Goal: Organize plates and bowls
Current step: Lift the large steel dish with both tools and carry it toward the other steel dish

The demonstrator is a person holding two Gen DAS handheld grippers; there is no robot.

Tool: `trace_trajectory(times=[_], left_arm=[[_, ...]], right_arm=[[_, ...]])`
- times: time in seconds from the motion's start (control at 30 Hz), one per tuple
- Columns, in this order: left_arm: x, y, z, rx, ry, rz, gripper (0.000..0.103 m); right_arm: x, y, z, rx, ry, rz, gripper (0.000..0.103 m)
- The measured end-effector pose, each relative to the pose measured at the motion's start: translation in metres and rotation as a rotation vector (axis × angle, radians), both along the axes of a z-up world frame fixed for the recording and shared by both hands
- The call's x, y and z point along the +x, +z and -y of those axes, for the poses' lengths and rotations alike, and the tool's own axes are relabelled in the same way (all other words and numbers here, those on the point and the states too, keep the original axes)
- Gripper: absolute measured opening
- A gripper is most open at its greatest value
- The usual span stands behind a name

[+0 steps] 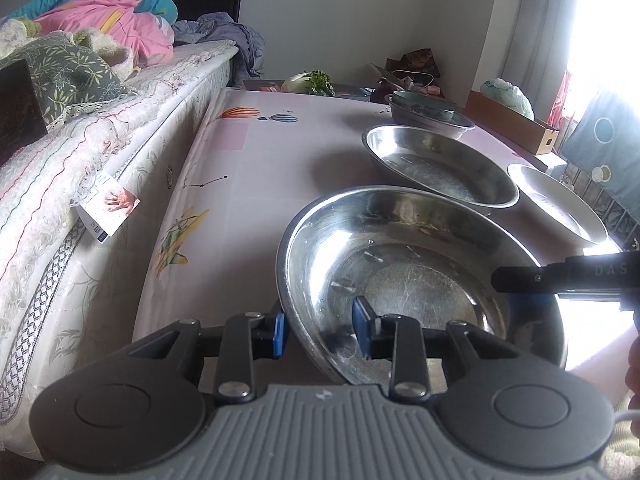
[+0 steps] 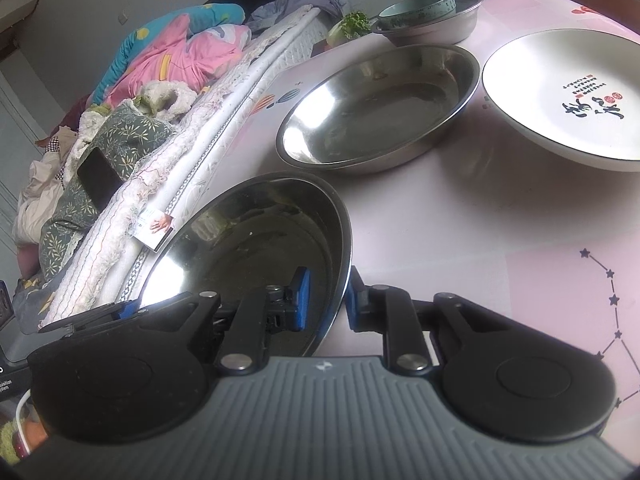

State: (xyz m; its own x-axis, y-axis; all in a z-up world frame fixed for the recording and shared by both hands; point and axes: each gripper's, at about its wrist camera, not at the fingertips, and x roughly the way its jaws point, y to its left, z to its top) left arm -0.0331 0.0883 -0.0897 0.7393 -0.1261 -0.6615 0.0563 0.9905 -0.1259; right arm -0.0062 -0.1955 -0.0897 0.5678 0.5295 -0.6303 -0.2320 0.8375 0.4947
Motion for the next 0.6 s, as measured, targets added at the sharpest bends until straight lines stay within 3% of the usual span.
trace_trajectory(times=[0.6], left_arm=[[-0.0055, 0.0025, 0.0055, 0.027, -0.02, 0.016, 0.033]], right_arm=[[-0.0039, 0.0055, -0.0009, -0.032, 0.002, 0.019, 0.018]])
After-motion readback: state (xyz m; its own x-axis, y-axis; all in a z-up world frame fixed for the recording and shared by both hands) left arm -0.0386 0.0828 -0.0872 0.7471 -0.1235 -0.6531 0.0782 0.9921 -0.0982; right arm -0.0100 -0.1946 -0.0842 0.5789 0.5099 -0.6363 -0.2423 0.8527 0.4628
